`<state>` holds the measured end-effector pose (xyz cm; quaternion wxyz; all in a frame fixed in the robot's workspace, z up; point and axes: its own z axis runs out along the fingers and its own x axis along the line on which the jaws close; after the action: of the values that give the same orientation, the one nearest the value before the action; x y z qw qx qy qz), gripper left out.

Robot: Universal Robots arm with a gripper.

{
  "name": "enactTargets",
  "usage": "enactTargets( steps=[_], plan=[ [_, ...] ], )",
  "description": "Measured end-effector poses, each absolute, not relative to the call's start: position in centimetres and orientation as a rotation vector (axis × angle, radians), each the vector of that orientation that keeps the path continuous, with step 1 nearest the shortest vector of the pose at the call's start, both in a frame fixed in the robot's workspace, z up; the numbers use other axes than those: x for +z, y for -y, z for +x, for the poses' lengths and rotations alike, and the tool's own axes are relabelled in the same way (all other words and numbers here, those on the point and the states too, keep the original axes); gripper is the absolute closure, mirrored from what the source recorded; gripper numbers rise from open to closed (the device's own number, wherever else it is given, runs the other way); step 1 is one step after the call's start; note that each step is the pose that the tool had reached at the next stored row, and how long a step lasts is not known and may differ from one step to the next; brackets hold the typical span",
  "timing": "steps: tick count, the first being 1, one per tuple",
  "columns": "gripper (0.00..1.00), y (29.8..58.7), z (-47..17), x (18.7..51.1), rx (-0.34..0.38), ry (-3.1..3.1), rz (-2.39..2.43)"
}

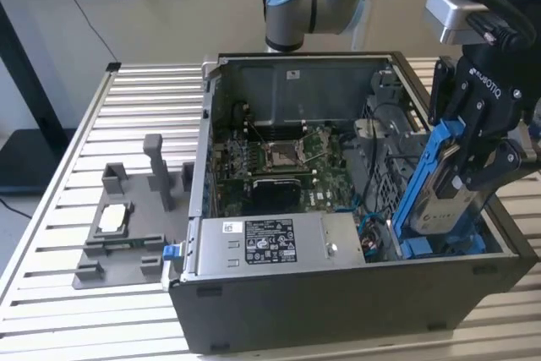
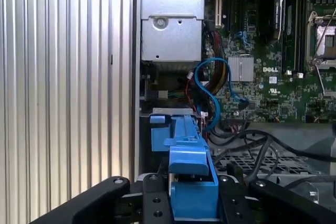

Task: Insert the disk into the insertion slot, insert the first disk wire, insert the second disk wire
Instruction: 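Insert the disk into the insertion slot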

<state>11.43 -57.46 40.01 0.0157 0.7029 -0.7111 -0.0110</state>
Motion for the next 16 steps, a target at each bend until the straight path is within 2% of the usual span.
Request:
enactTargets(
  steps=[16],
  plan=[
    [0.67,57.4,11.4,38.2,-0.040,2.214,2.190]
  ],
)
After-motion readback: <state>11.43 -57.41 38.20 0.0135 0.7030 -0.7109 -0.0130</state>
